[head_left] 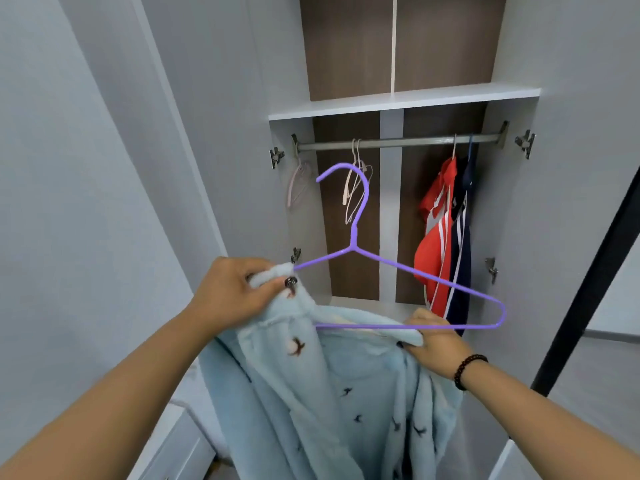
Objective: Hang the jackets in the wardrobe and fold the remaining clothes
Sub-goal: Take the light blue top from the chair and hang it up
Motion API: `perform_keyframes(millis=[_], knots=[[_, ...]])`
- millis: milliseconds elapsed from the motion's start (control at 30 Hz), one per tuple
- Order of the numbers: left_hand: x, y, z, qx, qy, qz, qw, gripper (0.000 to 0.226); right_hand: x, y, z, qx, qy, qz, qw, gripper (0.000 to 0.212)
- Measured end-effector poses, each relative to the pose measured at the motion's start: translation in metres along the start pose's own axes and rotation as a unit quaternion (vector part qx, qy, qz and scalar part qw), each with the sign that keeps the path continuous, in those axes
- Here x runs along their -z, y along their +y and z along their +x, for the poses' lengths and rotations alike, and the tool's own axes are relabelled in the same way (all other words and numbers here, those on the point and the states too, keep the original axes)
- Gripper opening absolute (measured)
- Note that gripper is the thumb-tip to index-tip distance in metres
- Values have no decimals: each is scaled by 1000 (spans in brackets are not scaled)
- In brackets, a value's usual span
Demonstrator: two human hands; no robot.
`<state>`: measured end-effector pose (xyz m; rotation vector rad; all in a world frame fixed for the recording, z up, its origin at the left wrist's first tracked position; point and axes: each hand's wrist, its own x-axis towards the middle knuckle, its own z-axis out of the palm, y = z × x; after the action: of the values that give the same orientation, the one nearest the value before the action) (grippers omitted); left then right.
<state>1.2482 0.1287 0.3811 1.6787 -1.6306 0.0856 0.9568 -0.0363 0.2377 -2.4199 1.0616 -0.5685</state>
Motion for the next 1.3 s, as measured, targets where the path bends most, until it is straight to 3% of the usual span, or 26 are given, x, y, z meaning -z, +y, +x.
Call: perform_keyframes(millis=[133,267,467,567,667,700,833,900,1033,1167,1300], knots=[[5,-22,-14,-8,-14,23,1000,33,25,3,-1,16,-9,-84,996,21],[17,-35,-24,-16,-9,43,999,28,43,12,-5,30,16,-79,996,33],[34,-50,-40,27,5,51,998,27,55,26,7,-150,71,-8,986,30],[34,-53,-41,53,11,69,996,3,58,17,20,-223,98,61,968,22],[33,-51,-39,74,15,74,994,11,69,-2,34,-258,121,95,954,11],[32,-49,-38,69,14,75,995,5,75,-9,39,-262,125,95,952,4],[16,-38,-35,42,25,108,993,42,94,-34,51,-244,129,94,957,19],[4,-32,-35,51,26,118,991,44,99,-49,51,-237,133,106,956,8],[-26,-20,-36,93,24,112,989,33,104,-78,48,-217,108,167,956,28],[-60,-5,-38,110,-15,84,990,21,105,-113,41,-236,30,368,899,31],[-76,0,-39,164,18,-33,986,9,117,-121,33,-168,-12,553,816,31]])
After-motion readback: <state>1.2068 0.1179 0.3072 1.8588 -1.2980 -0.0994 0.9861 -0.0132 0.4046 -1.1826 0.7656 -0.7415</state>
